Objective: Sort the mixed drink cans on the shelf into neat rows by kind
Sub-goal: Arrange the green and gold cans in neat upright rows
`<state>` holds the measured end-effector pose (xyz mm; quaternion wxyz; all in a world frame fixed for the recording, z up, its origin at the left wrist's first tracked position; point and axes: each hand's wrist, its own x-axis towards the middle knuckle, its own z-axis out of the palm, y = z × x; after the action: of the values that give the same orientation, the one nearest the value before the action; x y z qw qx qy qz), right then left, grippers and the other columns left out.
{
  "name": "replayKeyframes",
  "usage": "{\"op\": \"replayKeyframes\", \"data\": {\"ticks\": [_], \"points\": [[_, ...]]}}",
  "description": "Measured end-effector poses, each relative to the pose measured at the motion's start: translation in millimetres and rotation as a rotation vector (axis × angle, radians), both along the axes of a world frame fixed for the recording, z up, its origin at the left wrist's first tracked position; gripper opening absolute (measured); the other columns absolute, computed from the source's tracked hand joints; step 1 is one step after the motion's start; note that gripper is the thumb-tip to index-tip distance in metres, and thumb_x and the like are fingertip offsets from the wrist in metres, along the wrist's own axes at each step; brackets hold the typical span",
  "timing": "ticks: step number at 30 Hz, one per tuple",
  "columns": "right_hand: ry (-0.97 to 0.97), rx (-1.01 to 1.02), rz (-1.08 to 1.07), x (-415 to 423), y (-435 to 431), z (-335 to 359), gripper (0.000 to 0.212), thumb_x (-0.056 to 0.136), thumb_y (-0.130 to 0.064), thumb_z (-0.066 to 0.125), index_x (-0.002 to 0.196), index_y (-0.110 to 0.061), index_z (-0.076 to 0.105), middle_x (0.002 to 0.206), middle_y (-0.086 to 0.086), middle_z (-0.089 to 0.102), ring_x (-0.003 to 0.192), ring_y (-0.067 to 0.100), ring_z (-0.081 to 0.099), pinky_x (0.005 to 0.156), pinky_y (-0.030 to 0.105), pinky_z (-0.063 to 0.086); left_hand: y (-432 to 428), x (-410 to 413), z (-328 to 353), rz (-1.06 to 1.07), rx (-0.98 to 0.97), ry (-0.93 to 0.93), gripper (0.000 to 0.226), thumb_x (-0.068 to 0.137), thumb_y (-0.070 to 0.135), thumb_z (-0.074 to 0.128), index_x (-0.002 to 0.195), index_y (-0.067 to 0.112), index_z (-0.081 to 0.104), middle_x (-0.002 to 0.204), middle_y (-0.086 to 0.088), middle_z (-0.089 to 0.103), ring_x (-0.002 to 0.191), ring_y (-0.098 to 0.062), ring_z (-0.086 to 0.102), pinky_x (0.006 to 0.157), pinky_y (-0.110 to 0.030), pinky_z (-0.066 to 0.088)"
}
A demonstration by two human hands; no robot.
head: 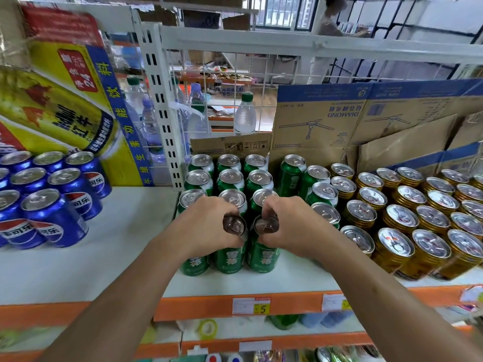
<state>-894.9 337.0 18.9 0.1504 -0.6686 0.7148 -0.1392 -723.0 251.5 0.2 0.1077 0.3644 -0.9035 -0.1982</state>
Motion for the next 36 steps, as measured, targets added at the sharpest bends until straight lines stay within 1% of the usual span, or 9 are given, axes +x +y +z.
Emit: {"op": "replayKeyframes", "data": {"ticks": [4, 10, 17, 22, 25, 28, 30, 33, 36], "points": [[-0.011, -0.026, 0.013, -1, 0, -2, 0.03, 0.078, -0.03, 0.076, 0.094, -0.016, 0.054, 0.088, 0.0, 0.059, 0.078, 0.019, 0.055, 0.067, 0.036, 0.048, 0, 2, 2, 0.025, 0.013, 0.003, 0.039, 0.066, 0.048, 0.079, 0.094, 0.021, 0.071, 0.089, 0.005, 0.064, 0.081, -0.011, 0.057, 0.072, -0.036, 0.05], [-0.036, -0.04, 0.008, -4, 3, -9, 0.036, 0.077, -0.033, 0.075, 0.101, -0.018, 0.054, 0.097, -0.002, 0.059, 0.087, 0.017, 0.056, 0.076, 0.038, 0.052, 1, 1, 4, 0.003, 0.014, -0.043, 0.047, 0.067, 0.049, 0.079, 0.103, 0.021, 0.07, 0.098, 0.003, 0.063, 0.088, -0.013, 0.056, 0.078, -0.037, 0.05], [-0.109, 0.027, -0.046, -9, 7, -16, 0.07, 0.068, -0.039, 0.081, 0.124, -0.023, 0.043, 0.115, 0.0, 0.058, 0.099, 0.019, 0.058, 0.085, 0.039, 0.052, 3, 2, 7, -0.018, 0.018, -0.052, 0.05, 0.07, 0.046, 0.08, 0.11, 0.018, 0.071, 0.103, 0.002, 0.062, 0.093, -0.013, 0.056, 0.082, -0.036, 0.05], [-0.103, 0.03, -0.027, -11, 4, -17, 0.071, 0.067, -0.041, 0.082, 0.125, -0.022, 0.044, 0.117, 0.0, 0.057, 0.101, 0.019, 0.057, 0.086, 0.038, 0.052, -2, 2, 3, -0.015, 0.029, -0.049, 0.057, 0.068, 0.046, 0.081, 0.119, 0.024, 0.066, 0.108, 0.008, 0.058, 0.096, -0.009, 0.053, 0.08, -0.026, 0.046], [-0.102, 0.053, -0.011, -15, 2, -15, 0.075, 0.068, -0.052, 0.079, 0.128, -0.024, 0.045, 0.119, -0.002, 0.056, 0.103, 0.016, 0.056, 0.087, 0.037, 0.052, -5, 3, 3, -0.023, 0.05, -0.057, 0.062, 0.067, 0.05, 0.08, 0.121, 0.028, 0.061, 0.109, 0.012, 0.055, 0.099, -0.007, 0.052, 0.082, -0.026, 0.045], [-0.108, 0.021, -0.039, -22, -2, -6, 0.058, 0.078, -0.057, 0.069, 0.123, -0.024, 0.052, 0.111, -0.007, 0.058, 0.096, 0.01, 0.057, 0.082, 0.029, 0.051, -6, -3, 7, 0.001, 0.013, -0.009, 0.055, 0.074, 0.056, 0.072, 0.121, 0.03, 0.06, 0.108, 0.013, 0.053, 0.1, -0.006, 0.051, 0.081, -0.026, 0.041], [-0.099, -0.038, -0.081, -31, -7, 1, 0.042, 0.085, -0.055, 0.062, 0.114, -0.024, 0.056, 0.103, -0.008, 0.061, 0.091, 0.009, 0.058, 0.08, 0.03, 0.053, -8, -13, 11, 0.028, -0.041, 0.025, 0.047, 0.082, 0.056, 0.064, 0.12, 0.029, 0.061, 0.109, 0.011, 0.056, 0.102, -0.008, 0.053, 0.083, -0.027, 0.042], [-0.054, -0.12, -0.139, -47, -16, 7, 0.026, 0.092, -0.04, 0.059, 0.108, -0.02, 0.059, 0.096, -0.004, 0.063, 0.086, 0.011, 0.058, 0.077, 0.029, 0.052, -16, -37, 17, 0.009, -0.078, -0.02, 0.045, 0.091, 0.05, 0.055, 0.129, 0.026, 0.056, 0.121, 0.003, 0.055, 0.11, -0.014, 0.052, 0.088, -0.031, 0.043], [0.009, -0.121, -0.147, -64, -30, 7, 0.025, 0.094, -0.03, 0.058, 0.112, -0.013, 0.061, 0.099, 0.001, 0.064, 0.09, 0.017, 0.057, 0.08, 0.033, 0.051, -34, -67, 13, -0.033, -0.088, -0.074, 0.042, 0.096, 0.04, 0.051, 0.134, 0.023, 0.053, 0.13, -0.001, 0.053, 0.122, -0.021, 0.048, 0.098, -0.04, 0.043]]}}
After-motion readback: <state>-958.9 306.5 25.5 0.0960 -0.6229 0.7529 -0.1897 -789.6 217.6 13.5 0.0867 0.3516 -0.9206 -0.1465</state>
